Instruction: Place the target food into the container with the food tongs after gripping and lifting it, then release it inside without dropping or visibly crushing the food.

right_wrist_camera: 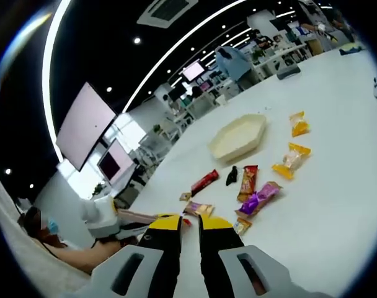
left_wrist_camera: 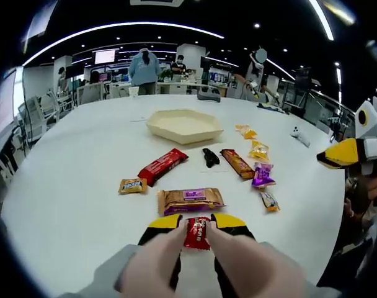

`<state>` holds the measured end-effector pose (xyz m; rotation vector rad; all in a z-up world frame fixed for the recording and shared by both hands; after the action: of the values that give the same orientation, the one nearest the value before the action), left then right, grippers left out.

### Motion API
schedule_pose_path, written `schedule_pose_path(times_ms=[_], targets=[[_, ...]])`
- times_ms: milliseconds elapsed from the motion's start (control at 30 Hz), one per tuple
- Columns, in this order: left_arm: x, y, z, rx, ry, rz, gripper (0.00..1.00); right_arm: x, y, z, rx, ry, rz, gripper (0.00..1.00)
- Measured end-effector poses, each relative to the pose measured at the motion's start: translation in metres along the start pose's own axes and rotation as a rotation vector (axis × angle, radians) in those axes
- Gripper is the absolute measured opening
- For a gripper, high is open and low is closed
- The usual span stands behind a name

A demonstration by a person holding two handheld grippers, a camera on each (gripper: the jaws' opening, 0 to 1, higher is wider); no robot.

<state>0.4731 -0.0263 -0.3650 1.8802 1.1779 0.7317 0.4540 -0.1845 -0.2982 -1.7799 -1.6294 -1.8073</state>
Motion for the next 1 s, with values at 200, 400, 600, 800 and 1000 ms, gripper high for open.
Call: schedule_pose_path(times_ms=[200, 400, 600, 800, 1000], targets=[[-0.002, 0.015, -0.014, -0.052, -0.081, 0.042, 0.16, 0.004, 0.001, -0.003, -0.08, -0.01, 0.029, 0.09], [-0.003, 0.018, -0.032, -0.101, -0.115, 0.014, 0.16, 0.006, -0.006, -0.013, -0.066, -0.067, -0.124, 0.1], [-0.005, 0.027, -0.047, -0.128, -0.138, -0.001, 0.17, 0.006, 0.011, -0.009, -0.059, -0.08, -0.152, 0.11], [0.001, 0.049, -0.054, -0.199, -0.107, -0.048, 0.17, 0.004, 0.017, 0.015, -0.007, -0.046, -0.189, 0.13], [0.016, 0.072, -0.065, -0.229, -0.058, -0.115, 0.18, 0.015, 0.032, 0.029, -0.036, 0.038, -0.194, 0.15]])
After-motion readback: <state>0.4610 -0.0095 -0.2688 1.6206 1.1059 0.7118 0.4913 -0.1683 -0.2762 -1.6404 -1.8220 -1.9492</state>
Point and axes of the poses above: the point that each gripper's makers call its tool centre point, and the gripper's own axes: z roughly forward along the fingers, x roughly to its left, y roughly out of its top, the point moved 2 cm from there along -z, roughly backward along the fingers, and after that the axes turned 13 degrees about z, right-handed, at the moved point
